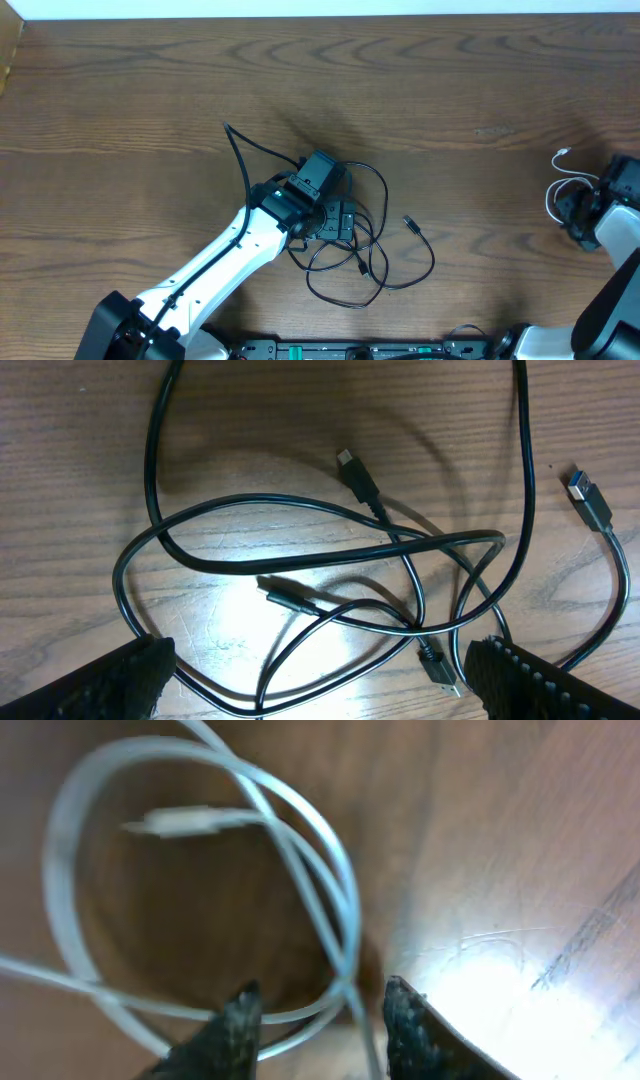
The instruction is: Untangle cables
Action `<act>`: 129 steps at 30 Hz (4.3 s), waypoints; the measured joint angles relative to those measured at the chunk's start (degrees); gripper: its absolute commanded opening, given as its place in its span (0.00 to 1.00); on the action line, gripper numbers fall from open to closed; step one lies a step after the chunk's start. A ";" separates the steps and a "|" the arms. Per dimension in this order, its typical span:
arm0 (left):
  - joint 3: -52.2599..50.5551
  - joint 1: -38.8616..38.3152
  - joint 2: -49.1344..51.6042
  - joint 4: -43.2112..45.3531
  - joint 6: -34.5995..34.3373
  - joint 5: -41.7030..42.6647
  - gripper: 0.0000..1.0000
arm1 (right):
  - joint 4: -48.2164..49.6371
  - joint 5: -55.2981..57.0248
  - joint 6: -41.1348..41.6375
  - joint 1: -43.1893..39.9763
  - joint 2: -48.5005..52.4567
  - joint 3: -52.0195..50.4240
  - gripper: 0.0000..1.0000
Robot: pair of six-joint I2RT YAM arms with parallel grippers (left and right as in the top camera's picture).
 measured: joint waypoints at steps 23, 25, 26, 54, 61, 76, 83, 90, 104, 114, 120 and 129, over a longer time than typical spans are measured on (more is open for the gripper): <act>0.00 0.00 0.00 0.00 0.00 0.00 0.98 | 19.93 -8.55 -6.86 -0.35 8.52 0.83 0.07; 0.00 0.00 0.00 0.00 0.00 0.00 0.98 | 20.68 -10.69 -7.61 -0.37 9.14 1.03 0.08; 0.00 0.00 0.00 0.00 0.00 0.00 0.98 | 20.83 -11.58 -7.98 -0.39 9.27 1.05 0.08; 0.00 0.00 0.00 -0.02 0.00 0.00 0.98 | 10.86 -9.31 -6.43 -3.21 3.45 -0.61 0.01; 0.00 0.00 0.00 0.00 0.00 0.00 0.98 | 10.86 -4.17 -4.48 -3.34 2.47 -1.60 0.05; 0.00 0.00 0.00 0.00 0.00 0.00 0.98 | 10.80 -4.48 -4.13 -3.34 1.05 -2.21 0.49; 0.00 0.00 0.00 0.00 0.00 0.00 0.98 | 6.73 -6.16 -5.66 -3.34 -4.52 -3.54 0.53; 0.00 0.00 0.00 0.00 0.00 0.00 0.98 | 4.42 -9.01 -6.64 -3.34 -10.34 -3.54 0.62; 0.00 0.00 0.00 0.00 0.00 0.00 0.98 | 3.21 -24.81 -8.13 -0.09 -10.67 -3.56 0.68; 0.00 0.00 0.00 0.00 0.00 0.00 0.98 | 6.12 -26.58 -10.91 1.99 -10.67 -3.56 0.88; 0.00 0.00 0.00 0.00 0.00 0.00 0.98 | 9.31 -30.08 -16.44 7.13 -10.67 -3.56 0.91; 0.00 0.00 0.00 0.00 0.00 0.00 0.98 | 11.13 -30.49 -23.87 14.82 -10.67 -3.56 0.99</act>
